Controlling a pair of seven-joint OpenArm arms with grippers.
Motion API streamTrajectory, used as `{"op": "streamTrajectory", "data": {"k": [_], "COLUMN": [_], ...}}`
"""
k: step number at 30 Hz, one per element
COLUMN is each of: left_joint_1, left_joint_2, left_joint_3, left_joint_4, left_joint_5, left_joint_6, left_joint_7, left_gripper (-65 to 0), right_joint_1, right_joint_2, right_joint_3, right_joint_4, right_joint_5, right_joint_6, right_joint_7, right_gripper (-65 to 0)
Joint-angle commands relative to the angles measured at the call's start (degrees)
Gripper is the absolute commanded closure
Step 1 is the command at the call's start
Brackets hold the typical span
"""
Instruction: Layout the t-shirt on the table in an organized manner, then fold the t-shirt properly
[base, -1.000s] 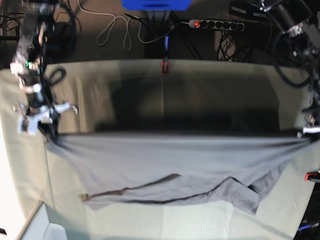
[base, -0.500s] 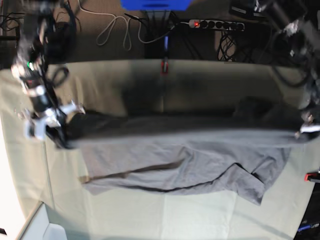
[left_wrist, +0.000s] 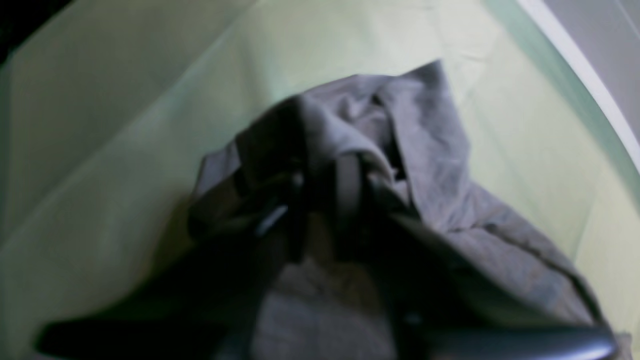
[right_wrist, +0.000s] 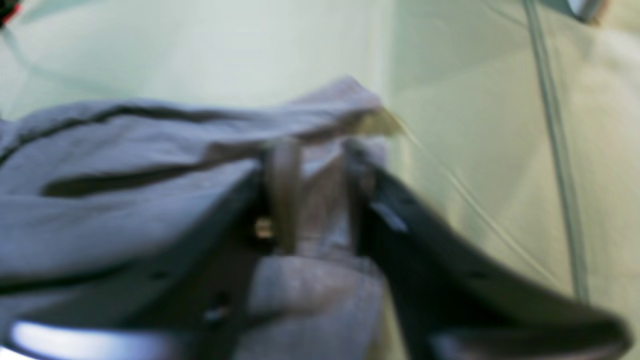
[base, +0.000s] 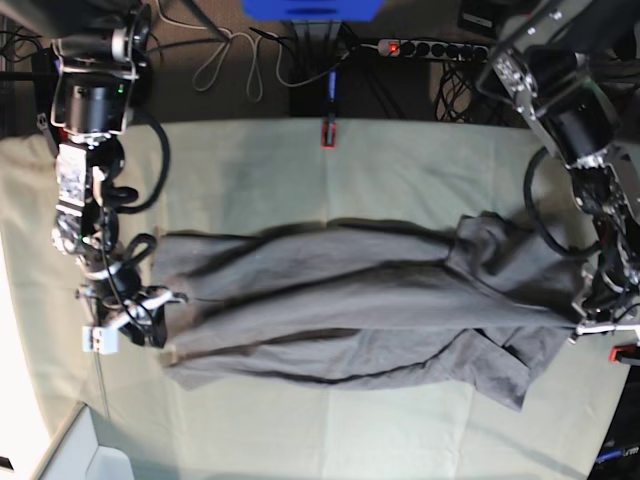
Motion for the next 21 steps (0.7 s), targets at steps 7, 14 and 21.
{"op": "streamTrajectory", "data": {"k": [7, 14, 21], "left_joint_1": [-0.9, 9.5, 16.7], "left_joint_2": [-1.9, 2.3, 7.5], "left_joint_3": [-0.4, -5.7, -6.1], "left_joint_4": [3.3, 14.2, 15.0], "left_joint_5": [-0.7, -0.7, -0.7], "left_joint_6": [-0.2, -0.2, -0.2], "left_joint_7": [0.6, 0.6, -2.4], "left_gripper": [-32.6, -32.6, -32.7], "right_joint_1": [-2.6, -10.9, -14.0], "right_joint_2": [2.1, 1.7, 1.6], "right_joint_3": [0.4, 0.4, 0.4], "right_joint_4": [3.4, 8.1, 7.8], "right_joint_5": [0.8, 1.0, 1.0], "right_joint_6": [0.2, 0.2, 0.2], "right_joint_7": [1.9, 2.1, 2.1], "right_gripper": [-39.7, -39.1, -39.1]}}
